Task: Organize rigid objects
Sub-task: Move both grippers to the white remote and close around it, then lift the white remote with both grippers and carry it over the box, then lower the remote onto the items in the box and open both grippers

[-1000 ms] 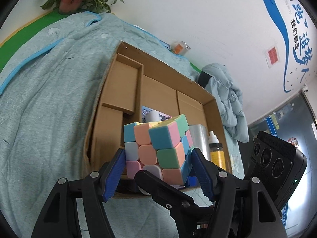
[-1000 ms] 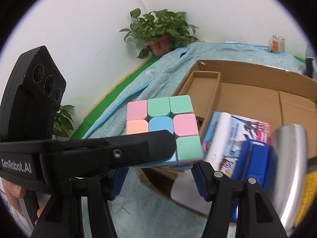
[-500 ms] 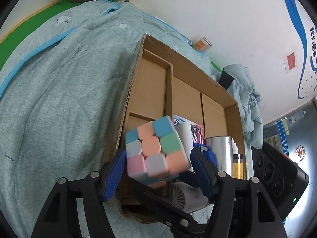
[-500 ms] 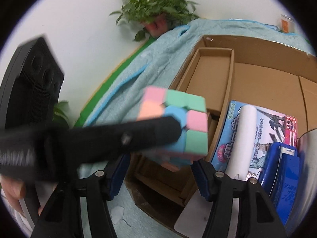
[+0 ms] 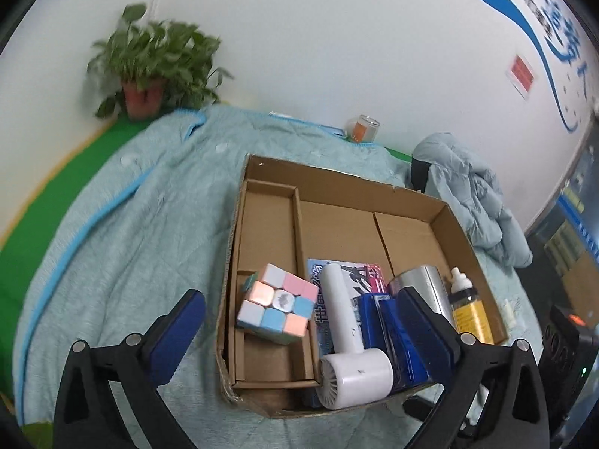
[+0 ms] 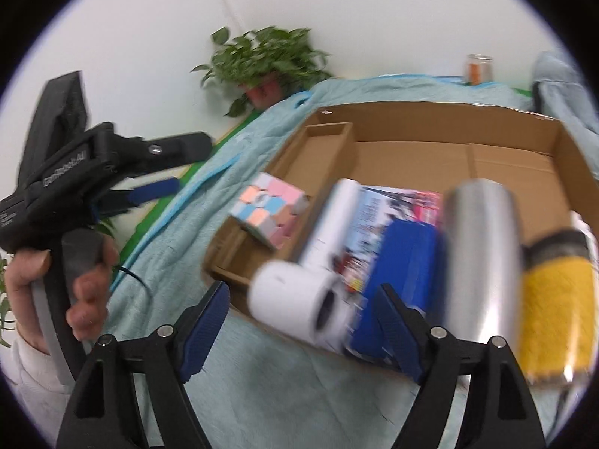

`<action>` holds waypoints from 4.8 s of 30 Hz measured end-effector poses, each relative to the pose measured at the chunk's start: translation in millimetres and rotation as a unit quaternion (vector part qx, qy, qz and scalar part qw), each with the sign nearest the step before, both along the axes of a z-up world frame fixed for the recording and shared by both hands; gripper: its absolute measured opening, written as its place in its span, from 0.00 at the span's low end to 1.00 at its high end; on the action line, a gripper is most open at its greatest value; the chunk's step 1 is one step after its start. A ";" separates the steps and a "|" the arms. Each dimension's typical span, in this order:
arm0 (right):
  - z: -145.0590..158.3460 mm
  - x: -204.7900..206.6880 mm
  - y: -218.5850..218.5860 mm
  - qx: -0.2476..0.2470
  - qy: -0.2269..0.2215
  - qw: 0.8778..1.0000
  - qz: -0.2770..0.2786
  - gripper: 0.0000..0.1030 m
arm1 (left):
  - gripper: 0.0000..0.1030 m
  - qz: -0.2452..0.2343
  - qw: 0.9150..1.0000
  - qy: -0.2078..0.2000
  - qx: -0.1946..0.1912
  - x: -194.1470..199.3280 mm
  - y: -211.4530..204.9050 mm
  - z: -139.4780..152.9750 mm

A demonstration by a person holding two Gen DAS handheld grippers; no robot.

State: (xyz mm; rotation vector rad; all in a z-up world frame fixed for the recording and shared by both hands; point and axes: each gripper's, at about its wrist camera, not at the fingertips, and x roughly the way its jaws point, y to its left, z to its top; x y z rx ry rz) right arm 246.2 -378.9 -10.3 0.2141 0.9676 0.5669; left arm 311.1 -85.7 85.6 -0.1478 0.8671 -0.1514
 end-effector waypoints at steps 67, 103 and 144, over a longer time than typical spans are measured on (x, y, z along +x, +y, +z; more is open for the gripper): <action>-65.2 -168.4 -35.1 -0.076 0.039 0.995 0.046 0.75 | 0.45 -0.094 0.955 0.242 -0.143 -204.5 -136.8 -160.4; 19.3 -57.9 -4.7 -0.076 -0.090 0.992 0.042 0.69 | 0.30 -0.095 0.990 0.058 -0.091 -104.7 -101.3 -16.5; 18.2 -43.9 -65.3 -0.126 -0.068 0.983 -0.114 0.80 | 1.00 -0.037 0.990 -0.088 0.102 -108.9 -124.5 -11.5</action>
